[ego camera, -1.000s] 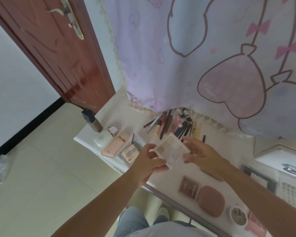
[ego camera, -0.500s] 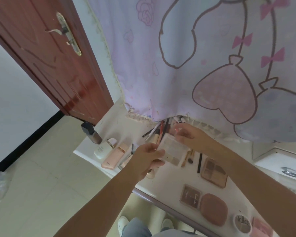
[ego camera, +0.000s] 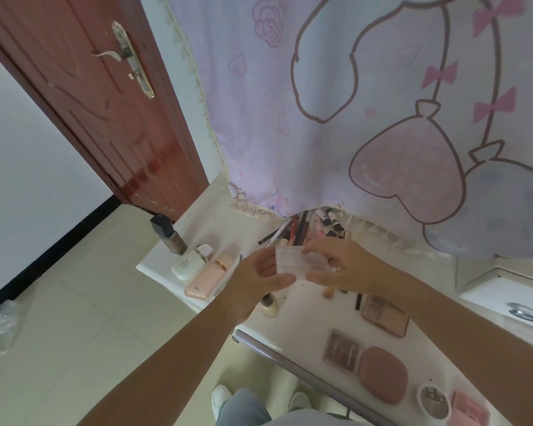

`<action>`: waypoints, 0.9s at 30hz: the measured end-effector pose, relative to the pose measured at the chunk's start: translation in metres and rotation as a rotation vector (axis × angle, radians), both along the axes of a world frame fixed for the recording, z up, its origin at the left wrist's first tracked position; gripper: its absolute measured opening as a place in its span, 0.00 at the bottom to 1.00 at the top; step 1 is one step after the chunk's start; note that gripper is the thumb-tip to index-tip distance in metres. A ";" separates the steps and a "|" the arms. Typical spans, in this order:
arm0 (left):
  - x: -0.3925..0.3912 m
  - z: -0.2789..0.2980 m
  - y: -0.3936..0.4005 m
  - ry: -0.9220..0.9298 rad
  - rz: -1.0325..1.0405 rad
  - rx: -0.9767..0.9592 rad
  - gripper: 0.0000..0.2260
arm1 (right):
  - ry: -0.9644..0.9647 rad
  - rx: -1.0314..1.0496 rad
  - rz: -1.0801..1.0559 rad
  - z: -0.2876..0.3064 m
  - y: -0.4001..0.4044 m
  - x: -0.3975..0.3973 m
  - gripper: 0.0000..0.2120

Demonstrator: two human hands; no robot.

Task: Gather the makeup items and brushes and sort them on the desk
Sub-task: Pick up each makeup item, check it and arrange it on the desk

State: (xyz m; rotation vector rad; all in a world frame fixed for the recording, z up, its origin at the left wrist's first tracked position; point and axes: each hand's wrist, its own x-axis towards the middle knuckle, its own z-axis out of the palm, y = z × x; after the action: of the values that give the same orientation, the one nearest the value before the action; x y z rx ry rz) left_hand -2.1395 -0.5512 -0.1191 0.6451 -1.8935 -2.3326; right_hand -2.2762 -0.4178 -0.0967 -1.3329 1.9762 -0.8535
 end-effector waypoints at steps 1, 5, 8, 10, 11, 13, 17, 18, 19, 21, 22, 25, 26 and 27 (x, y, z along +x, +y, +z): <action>0.001 -0.003 0.001 0.004 0.035 0.005 0.23 | 0.041 0.013 0.027 -0.003 0.001 0.003 0.35; 0.010 -0.017 0.009 -0.010 0.070 0.007 0.29 | 0.155 0.025 0.088 -0.022 0.008 0.010 0.41; 0.017 -0.027 0.015 -0.016 0.047 0.045 0.30 | -0.007 -0.045 0.061 -0.033 0.013 0.011 0.30; 0.021 -0.035 0.017 -0.035 0.025 0.100 0.30 | -0.088 0.023 0.020 -0.042 0.015 0.009 0.30; 0.023 -0.039 0.018 -0.061 0.003 0.112 0.29 | -0.170 0.088 -0.022 -0.044 0.017 0.008 0.28; 0.030 -0.049 0.022 -0.148 -0.036 0.105 0.27 | -0.395 0.214 -0.121 -0.050 0.020 0.007 0.21; 0.045 -0.078 0.029 -0.358 0.008 0.031 0.25 | -0.588 0.292 -0.282 -0.074 0.022 0.004 0.22; 0.047 -0.085 0.029 -0.403 0.023 -0.014 0.23 | -0.594 0.303 -0.320 -0.081 0.020 0.006 0.23; 0.050 -0.093 0.029 -0.448 0.036 -0.068 0.22 | -0.594 0.325 -0.353 -0.091 0.019 0.009 0.23; 0.052 -0.106 0.028 -0.529 0.048 -0.176 0.21 | -0.600 0.335 -0.412 -0.103 0.016 0.016 0.20; 0.053 -0.112 0.028 -0.563 0.041 -0.224 0.20 | -0.606 0.327 -0.436 -0.108 0.014 0.019 0.18; 0.052 -0.126 0.029 -0.615 0.023 -0.355 0.18 | -0.605 0.315 -0.485 -0.117 0.012 0.025 0.15; 0.051 -0.127 0.030 -0.626 0.028 -0.391 0.18 | -0.585 0.318 -0.494 -0.121 0.011 0.025 0.16; 0.050 -0.128 0.031 -0.639 0.024 -0.429 0.17 | -0.563 0.326 -0.503 -0.124 0.010 0.025 0.17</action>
State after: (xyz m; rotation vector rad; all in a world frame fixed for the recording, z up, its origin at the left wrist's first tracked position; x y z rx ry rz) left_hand -2.0892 -0.5201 -0.2474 1.4547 -2.4902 -1.7169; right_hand -2.2513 -0.4077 -0.2210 -0.3484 1.8891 -0.9456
